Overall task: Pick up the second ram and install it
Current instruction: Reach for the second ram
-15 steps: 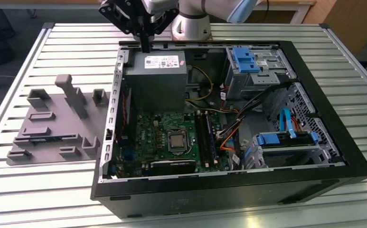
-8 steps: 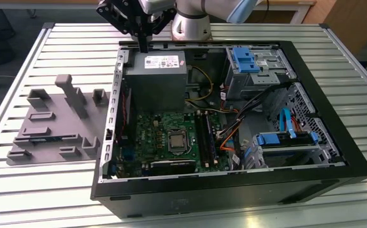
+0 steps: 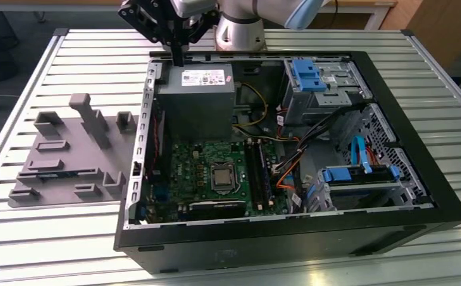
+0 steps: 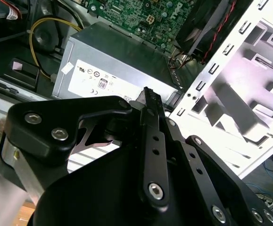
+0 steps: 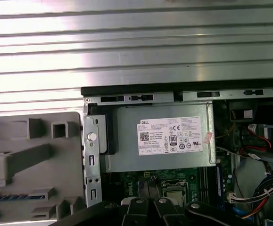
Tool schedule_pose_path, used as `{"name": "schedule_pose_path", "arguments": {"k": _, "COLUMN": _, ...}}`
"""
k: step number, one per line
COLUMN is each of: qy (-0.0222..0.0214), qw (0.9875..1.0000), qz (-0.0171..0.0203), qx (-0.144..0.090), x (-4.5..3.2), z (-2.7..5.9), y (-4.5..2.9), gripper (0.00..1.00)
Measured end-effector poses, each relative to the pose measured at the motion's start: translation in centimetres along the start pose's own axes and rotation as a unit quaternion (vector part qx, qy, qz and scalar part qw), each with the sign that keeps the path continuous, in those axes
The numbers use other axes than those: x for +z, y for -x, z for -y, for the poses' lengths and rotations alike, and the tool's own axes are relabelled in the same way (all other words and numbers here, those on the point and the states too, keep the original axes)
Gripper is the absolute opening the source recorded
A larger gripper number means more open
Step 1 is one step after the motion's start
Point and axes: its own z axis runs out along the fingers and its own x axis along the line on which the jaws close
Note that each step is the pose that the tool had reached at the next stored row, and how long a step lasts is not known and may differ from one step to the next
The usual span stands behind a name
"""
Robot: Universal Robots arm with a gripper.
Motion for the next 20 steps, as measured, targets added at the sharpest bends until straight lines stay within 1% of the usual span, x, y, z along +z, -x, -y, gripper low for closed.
{"name": "schedule_pose_path", "arguments": {"k": 20, "qy": 0.0, "qw": 1.0, "qz": 0.0, "qx": 0.0, "x": 0.0, "z": 0.07, "y": -0.86, "gripper": 0.11}}
